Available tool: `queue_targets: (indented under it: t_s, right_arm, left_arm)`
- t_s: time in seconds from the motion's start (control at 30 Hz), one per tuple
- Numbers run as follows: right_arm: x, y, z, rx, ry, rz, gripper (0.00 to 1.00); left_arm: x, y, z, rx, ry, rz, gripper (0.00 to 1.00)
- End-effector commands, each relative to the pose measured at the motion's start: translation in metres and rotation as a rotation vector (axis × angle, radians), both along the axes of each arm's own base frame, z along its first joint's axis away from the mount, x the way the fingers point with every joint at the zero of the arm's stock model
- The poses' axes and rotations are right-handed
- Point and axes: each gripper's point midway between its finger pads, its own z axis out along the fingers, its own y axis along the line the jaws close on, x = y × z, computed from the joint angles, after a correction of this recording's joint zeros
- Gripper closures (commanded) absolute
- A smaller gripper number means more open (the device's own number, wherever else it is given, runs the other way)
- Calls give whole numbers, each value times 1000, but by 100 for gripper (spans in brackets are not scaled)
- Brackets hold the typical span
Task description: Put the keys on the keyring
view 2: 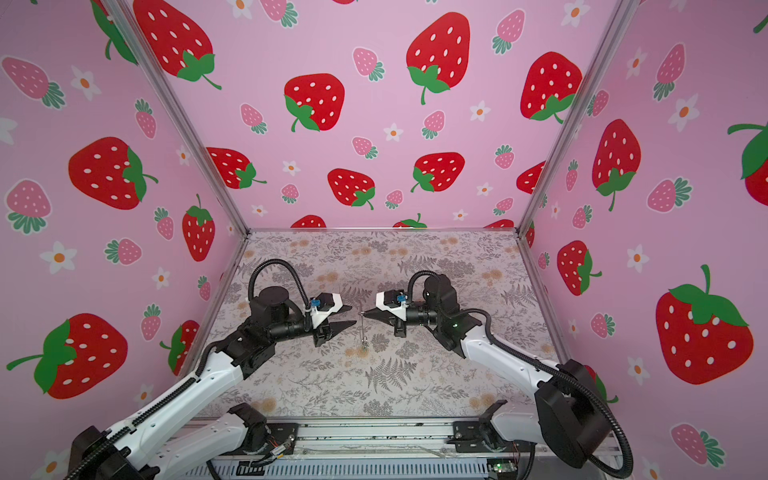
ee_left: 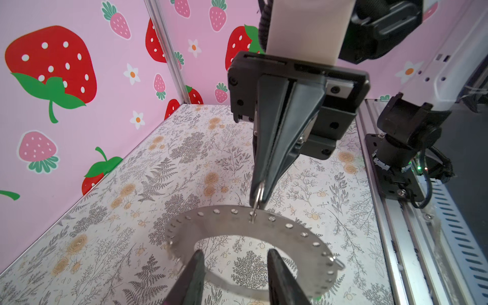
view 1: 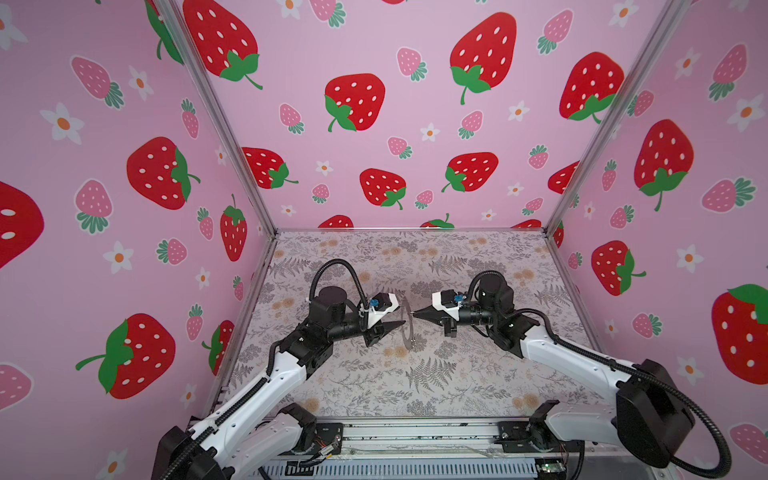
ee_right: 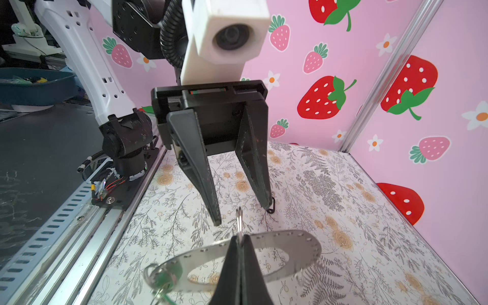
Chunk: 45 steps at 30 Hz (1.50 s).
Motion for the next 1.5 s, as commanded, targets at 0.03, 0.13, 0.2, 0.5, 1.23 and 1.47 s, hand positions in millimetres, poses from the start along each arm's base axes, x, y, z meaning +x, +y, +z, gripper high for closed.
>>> queue_targets:
  t_s: [0.03,0.13,0.2,0.5,1.23,1.47]
  right_arm:
    - [-11,-4,19,76,-29,51,100]
    - [-13,-4,24,98,-23,65,100]
    - [-15,-5,27,107,-25,76,100]
    - [-16,-5,31,118,-22,81,100]
    - [-18,-3,33,122,-10,106,100]
    - [-18,-1,34,126,-12,110,100]
  left_arm:
    - [-11,-7,30,-77,-76,-74,63]
    - [-15,-8,34,-98,-86,-92,64]
    - [-16,-9,34,-98,-82,-99,65]
    - [-17,-13,41,-110,-77,-132,75]
    - [-21,-18,49,-112,-90,-168,87]
    - [-20,-19,52,-114,-91,-172,85]
